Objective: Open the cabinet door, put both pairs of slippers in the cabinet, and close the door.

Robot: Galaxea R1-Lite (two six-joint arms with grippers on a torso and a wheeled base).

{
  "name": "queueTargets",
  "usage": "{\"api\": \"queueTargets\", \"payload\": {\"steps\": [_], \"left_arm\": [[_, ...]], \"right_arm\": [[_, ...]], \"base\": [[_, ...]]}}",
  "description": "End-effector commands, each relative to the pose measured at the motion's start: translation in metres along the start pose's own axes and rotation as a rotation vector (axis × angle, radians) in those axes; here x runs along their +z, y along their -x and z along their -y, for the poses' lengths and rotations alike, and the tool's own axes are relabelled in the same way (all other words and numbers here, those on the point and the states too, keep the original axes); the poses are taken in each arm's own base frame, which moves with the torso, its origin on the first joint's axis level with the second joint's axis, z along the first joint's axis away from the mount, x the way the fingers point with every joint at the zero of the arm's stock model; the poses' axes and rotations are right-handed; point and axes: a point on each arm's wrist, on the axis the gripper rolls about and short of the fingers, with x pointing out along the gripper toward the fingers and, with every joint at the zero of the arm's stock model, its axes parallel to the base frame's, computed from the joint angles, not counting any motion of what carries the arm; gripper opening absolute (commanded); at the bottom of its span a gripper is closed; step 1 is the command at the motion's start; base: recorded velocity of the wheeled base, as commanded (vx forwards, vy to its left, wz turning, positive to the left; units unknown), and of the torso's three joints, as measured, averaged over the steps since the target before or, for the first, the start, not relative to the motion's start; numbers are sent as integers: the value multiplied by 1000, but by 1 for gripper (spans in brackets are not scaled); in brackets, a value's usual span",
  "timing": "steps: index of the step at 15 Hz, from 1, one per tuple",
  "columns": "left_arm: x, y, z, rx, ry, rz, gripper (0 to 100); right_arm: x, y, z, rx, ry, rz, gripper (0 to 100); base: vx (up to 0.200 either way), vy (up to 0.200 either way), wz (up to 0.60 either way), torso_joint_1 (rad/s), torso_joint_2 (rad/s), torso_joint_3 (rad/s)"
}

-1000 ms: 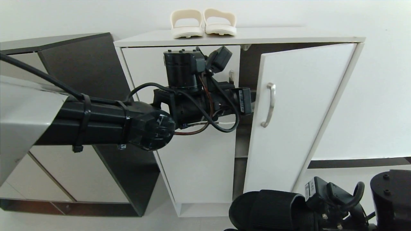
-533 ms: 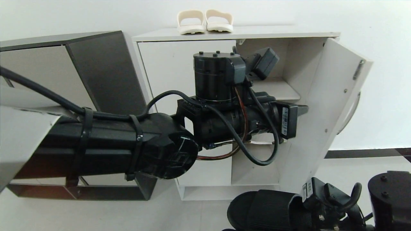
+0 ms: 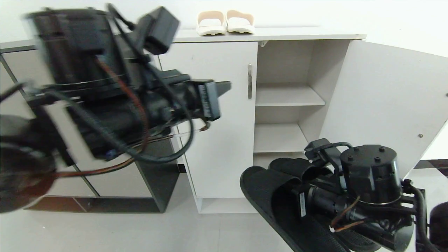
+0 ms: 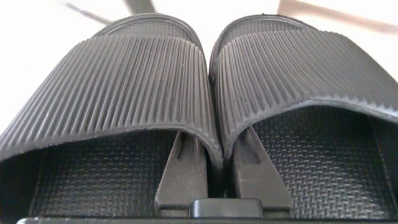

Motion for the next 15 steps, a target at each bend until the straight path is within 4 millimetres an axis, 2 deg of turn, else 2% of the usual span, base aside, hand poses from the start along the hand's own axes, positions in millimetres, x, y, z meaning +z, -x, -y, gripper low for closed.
{"api": "queueTargets", "payload": {"steps": [1,3,4,5,6,7,8,9,10,12,15], "left_arm": [[-22,164,-20,359,-92,42,0],[-43,225,-30,630,-95,46,0],[-56,254,-24,747,-107,85,0],[-63,264,-21,796,-112,88,0],[-92,292,-7,918,-132,94,0],[-113,301,0,943,-133,61,0],[-121,304,2,932,-134,48,0],[-156,310,6,800,-148,12,0],[-180,307,4,682,-186,-40,0],[-200,298,-4,624,-197,-19,0],[-201,298,-3,575,-147,-16,0]], "right_arm": [[-4,-19,1,-51,-1,-22,0],[-3,-18,2,-61,-2,-15,0],[-2,-16,2,-61,-3,-12,0],[-2,-16,2,-65,-2,-11,0],[-2,-16,3,-79,0,-8,0],[-2,-16,3,-80,0,-8,0],[-2,-16,3,-79,1,-10,0],[-2,-16,3,-80,-1,-8,0],[-2,-15,3,-80,-1,-8,0],[-3,-15,3,-78,1,-13,0],[-3,-17,2,-75,-1,-10,0]], "base": [[0,0,0,0,0,0],[0,0,0,0,0,0],[0,0,0,0,0,0],[0,0,0,0,0,0],[0,0,0,0,0,0],[0,0,0,0,0,0],[0,0,0,0,0,0],[0,0,0,0,0,0],[0,0,0,0,0,0],[0,0,0,0,0,0],[0,0,0,0,0,0]]}}
